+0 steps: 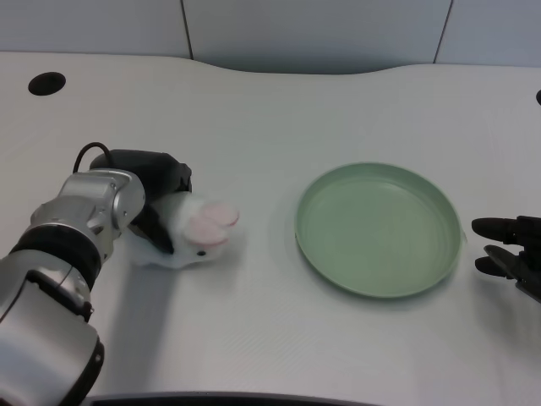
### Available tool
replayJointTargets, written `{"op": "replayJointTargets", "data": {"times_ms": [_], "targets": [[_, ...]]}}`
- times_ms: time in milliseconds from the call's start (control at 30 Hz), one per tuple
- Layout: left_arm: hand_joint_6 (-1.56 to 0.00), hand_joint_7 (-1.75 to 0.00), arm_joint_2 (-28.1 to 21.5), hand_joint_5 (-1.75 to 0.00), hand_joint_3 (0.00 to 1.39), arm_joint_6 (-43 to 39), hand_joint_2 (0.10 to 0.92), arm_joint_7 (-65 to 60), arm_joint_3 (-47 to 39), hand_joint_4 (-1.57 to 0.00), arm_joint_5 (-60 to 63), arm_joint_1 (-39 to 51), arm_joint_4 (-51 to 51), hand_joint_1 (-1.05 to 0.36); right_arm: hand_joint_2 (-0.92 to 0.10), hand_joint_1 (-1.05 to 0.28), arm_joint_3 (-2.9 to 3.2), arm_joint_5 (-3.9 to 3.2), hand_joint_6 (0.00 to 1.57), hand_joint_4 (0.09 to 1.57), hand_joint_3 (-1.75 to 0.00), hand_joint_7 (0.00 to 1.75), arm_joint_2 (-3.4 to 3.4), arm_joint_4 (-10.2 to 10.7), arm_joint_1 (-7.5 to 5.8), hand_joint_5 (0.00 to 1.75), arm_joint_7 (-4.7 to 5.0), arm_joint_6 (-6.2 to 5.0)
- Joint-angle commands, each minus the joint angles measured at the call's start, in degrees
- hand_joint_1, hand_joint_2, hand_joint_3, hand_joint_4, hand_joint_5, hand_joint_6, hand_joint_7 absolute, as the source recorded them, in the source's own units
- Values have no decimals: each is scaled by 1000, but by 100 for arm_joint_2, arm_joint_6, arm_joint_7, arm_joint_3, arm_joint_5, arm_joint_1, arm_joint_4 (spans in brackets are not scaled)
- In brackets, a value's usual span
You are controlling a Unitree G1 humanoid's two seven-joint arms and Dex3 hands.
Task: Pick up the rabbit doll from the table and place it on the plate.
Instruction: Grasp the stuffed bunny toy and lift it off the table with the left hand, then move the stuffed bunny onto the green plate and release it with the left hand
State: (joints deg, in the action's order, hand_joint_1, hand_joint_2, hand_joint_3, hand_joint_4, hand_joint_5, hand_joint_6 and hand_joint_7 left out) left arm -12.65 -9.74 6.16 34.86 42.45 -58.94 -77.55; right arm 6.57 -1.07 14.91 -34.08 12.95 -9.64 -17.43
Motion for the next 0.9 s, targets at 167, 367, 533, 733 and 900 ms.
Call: {"op": "replayJointTargets", "data": {"times_ms": [167, 367, 533, 733, 900], "targets": [[-484, -1737, -75, -1739, 32, -262, 903, -1524, 309, -636, 388, 500, -63, -205, -921, -445, 73, -85, 923, 1016, -170, 1, -10, 89, -116, 213, -1, -19], [-470, -1746, -75, -1746, 189, -288, 921, -1872, 154, -632, 298, 413, -65, -183, -921, -446, 68, -73, 926, 1018, -172, 2, -19, -12, -74, 210, -18, -143], [-441, -1740, -70, -1744, 159, -262, 921, -1771, -16, -585, 193, 134, -22, -201, -921, -447, 74, -113, 927, 1017, -172, 2, -59, 122, -76, 206, -7, 100], [-476, -1746, -67, -1746, 134, -411, 900, -1834, -200, -686, 30, -252, 56, -145, -921, -457, 49, -5, 934, 1022, -178, 5, -79, 94, -35, 206, 91, 133], [-472, -1746, 161, -1746, 109, -376, 906, -1644, -345, -698, -90, -666, 100, -146, -921, -453, 30, -25, 932, 1019, -177, 3, -122, 59, 1, 205, 72, 132]]}}
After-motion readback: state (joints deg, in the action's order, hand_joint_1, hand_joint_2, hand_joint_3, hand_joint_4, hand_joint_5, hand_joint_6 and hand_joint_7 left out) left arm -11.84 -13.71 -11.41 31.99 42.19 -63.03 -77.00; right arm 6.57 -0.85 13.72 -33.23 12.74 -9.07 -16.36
